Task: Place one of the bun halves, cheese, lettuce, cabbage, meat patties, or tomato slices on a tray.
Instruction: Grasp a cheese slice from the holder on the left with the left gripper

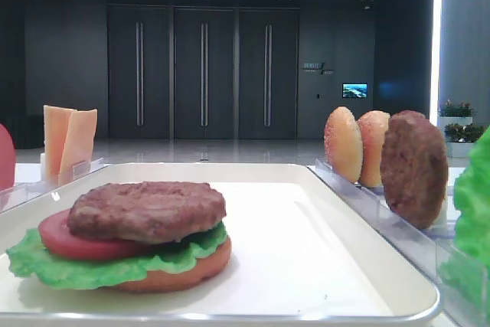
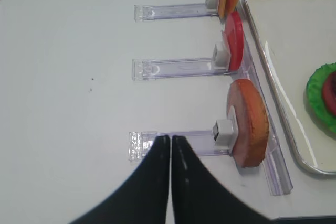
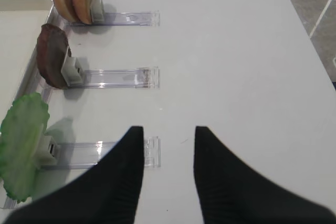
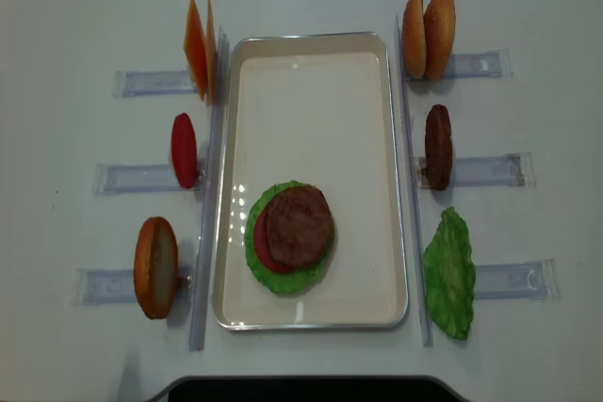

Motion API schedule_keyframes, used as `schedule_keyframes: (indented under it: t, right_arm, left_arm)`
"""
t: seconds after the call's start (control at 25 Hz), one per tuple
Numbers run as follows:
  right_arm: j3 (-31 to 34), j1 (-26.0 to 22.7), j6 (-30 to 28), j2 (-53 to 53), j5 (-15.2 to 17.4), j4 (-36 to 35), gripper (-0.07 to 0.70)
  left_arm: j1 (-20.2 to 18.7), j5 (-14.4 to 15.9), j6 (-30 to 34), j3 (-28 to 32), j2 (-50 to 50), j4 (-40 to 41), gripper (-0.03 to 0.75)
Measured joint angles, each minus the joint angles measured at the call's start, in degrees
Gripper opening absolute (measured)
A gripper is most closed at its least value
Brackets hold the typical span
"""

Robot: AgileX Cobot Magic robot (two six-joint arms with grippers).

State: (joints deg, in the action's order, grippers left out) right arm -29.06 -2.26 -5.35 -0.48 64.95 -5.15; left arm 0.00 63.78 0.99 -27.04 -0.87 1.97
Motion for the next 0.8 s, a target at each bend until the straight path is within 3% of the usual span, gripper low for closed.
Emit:
schedule_keyframes:
  t: [0.8]
  right_arm:
    - [0.00, 0.00, 0.00, 0.00, 0.00, 0.00, 0.230]
  left_arm:
    - [0.00, 0.00, 0.00, 0.00, 0.00, 0.00, 0.011]
